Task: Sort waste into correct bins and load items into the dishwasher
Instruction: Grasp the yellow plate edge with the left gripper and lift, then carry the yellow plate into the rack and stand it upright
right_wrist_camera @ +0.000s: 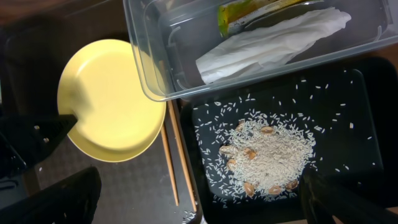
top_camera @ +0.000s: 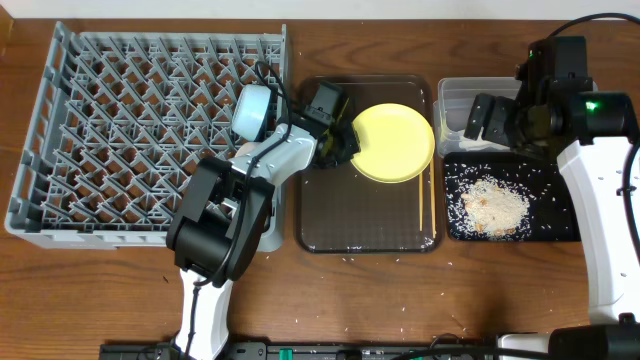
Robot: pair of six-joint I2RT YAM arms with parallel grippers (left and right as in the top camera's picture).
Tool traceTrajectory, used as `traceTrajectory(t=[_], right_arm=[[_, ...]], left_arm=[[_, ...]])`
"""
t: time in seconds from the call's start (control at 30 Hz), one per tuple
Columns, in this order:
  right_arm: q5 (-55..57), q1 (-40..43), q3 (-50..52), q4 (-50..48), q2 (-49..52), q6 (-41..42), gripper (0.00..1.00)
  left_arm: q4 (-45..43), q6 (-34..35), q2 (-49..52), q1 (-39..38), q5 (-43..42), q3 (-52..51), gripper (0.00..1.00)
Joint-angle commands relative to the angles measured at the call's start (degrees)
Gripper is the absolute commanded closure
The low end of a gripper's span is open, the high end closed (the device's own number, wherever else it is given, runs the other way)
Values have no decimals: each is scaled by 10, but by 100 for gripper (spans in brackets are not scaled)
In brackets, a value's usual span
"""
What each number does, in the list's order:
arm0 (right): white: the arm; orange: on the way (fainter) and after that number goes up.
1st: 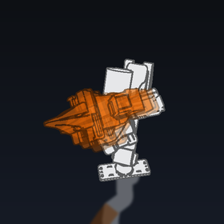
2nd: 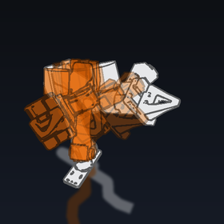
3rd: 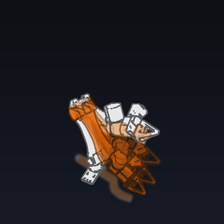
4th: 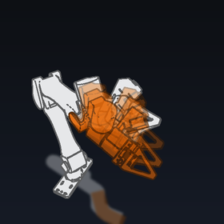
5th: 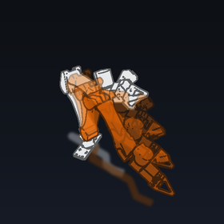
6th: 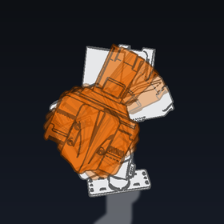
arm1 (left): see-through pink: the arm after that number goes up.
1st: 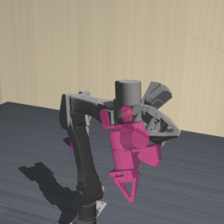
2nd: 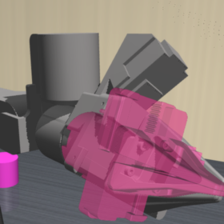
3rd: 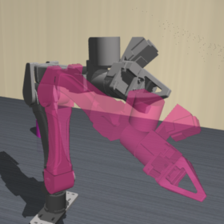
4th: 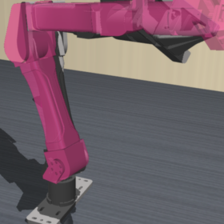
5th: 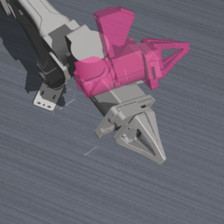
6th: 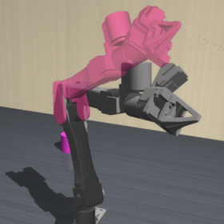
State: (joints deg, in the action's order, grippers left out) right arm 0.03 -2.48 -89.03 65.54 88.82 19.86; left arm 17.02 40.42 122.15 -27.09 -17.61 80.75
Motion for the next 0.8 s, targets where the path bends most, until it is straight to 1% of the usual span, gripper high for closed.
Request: traceTrajectory(t=[0.0, 0.3, 0.4, 0.53, 0.6, 0.7, 0.73, 0.77], right_arm=[[6, -2, 3, 0, 2, -6, 1], [6, -2, 3, 0, 2, -6, 1], [6, -2, 3, 0, 2, -6, 1], [6, -2, 3, 0, 2, -6, 1], [6, -2, 3, 0, 2, -6, 1], [6, -2, 3, 0, 2, -6, 1], [6, -2, 3, 0, 2, -6, 1], [6, -2, 3, 1, 2, -6, 1]], left_arm=[[4, -16, -25, 15, 20, -9, 93], [4, -101, -162, 34, 23, -9, 93], [5, -127, -198, 48, 45, -9, 93], [7, -167, -246, 76, 100, -9, 93], [9, -203, -275, 97, 146, -9, 93], [8, -272, -309, 121, 227, -9, 93], [8, -310, -320, 131, 273, -9, 93], [8, -334, -326, 136, 301, -9, 93]])
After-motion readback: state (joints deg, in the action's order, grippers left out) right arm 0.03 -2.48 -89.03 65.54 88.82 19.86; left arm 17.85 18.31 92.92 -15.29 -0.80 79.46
